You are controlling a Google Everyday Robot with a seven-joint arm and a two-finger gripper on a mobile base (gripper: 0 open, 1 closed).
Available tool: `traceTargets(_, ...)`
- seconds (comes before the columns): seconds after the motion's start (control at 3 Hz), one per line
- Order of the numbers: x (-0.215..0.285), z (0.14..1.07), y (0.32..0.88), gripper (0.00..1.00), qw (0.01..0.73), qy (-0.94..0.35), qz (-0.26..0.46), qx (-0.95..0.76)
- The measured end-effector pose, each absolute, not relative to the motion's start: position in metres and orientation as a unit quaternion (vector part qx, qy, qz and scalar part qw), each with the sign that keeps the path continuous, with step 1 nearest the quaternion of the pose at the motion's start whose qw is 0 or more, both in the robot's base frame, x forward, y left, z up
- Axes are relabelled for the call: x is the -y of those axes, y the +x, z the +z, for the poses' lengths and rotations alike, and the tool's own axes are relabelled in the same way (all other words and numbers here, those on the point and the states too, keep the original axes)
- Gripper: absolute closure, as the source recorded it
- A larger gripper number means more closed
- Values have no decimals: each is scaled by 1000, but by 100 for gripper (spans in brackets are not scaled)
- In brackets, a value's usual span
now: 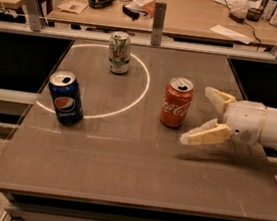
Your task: Move coke can near pepsi can
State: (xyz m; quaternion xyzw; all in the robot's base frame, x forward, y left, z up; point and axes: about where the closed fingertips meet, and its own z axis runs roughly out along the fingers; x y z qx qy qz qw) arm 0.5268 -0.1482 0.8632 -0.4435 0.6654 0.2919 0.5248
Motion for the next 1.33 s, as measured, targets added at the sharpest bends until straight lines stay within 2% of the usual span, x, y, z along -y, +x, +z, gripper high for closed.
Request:
traceTargets(0.67,102,843,561,0,521,-436,338,-652)
traceTargets(1.33,102,868,574,0,517,-439,332,-655)
